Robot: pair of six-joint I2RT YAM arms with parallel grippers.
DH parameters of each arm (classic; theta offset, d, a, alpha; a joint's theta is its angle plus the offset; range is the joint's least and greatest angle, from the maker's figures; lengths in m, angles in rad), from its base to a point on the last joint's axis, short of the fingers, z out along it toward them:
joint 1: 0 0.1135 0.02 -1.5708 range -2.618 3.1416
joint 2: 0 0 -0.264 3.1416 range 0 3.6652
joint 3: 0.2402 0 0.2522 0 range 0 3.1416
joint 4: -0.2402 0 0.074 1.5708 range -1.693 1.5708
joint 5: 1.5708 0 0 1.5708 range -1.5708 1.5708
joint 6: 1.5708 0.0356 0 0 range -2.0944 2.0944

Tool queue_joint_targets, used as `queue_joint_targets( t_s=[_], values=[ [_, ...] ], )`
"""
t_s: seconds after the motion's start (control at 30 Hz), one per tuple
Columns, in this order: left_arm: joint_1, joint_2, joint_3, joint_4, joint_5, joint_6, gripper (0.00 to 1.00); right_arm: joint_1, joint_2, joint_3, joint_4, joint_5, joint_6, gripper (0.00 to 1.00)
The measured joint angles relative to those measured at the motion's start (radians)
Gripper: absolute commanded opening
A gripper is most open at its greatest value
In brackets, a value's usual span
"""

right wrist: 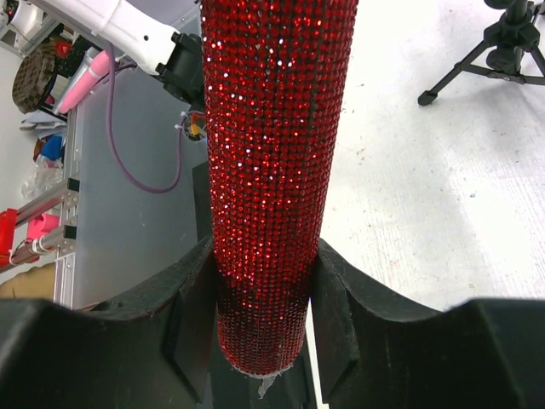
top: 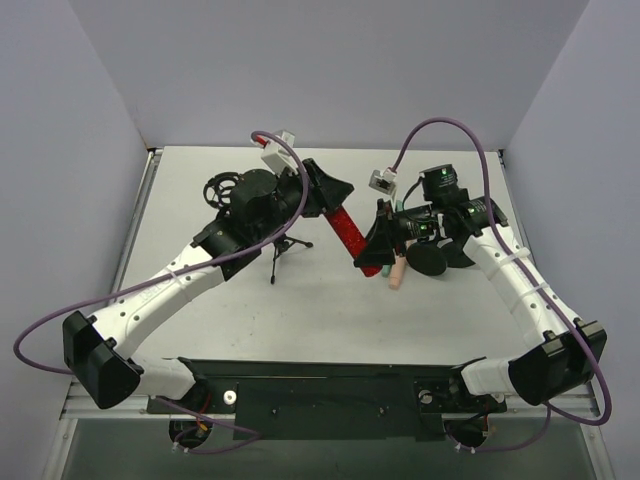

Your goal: Attach the microphones to the stand

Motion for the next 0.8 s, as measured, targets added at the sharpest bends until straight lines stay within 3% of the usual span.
queue_joint_targets(
  t_s=[0.2, 0.53, 0.63, 0.67, 0.7, 0.73, 0.77, 0.8],
  values=[
    [0.018, -0.031, -0.054, 0.043, 0.091, -0.017, 0.71, 0.000, 0.002, -0.008, 0.051, 0.020, 0.058, 0.00],
    [0.024, -0.034, -0.079, 0.085, 0.156, -0.027, 0.56, -0.002, 0.002, -0.025, 0.128, 0.032, 0.140, 0.00],
    [0.028, -0.034, -0.079, 0.097, 0.159, -0.049, 0.00, -0.002, 0.002, -0.025, 0.139, 0.032, 0.137, 0.00],
    [0.028, -0.033, -0.079, 0.112, 0.163, -0.050, 0.00, -0.001, 0.002, -0.026, 0.150, 0.032, 0.134, 0.08],
    [0.030, -0.034, -0.080, 0.120, 0.164, -0.043, 0.00, 0.000, 0.002, -0.026, 0.153, 0.026, 0.134, 0.32],
    [0.033, -0.034, -0.086, 0.135, 0.171, -0.044, 0.00, -0.001, 0.001, -0.026, 0.155, 0.024, 0.133, 0.44],
    [0.036, -0.035, -0.093, 0.146, 0.177, -0.044, 0.00, -0.002, 0.000, -0.026, 0.154, 0.024, 0.127, 0.69],
    [0.038, -0.038, -0.105, 0.163, 0.180, -0.043, 0.00, -0.004, 0.000, -0.026, 0.149, 0.024, 0.119, 0.75]
  ],
)
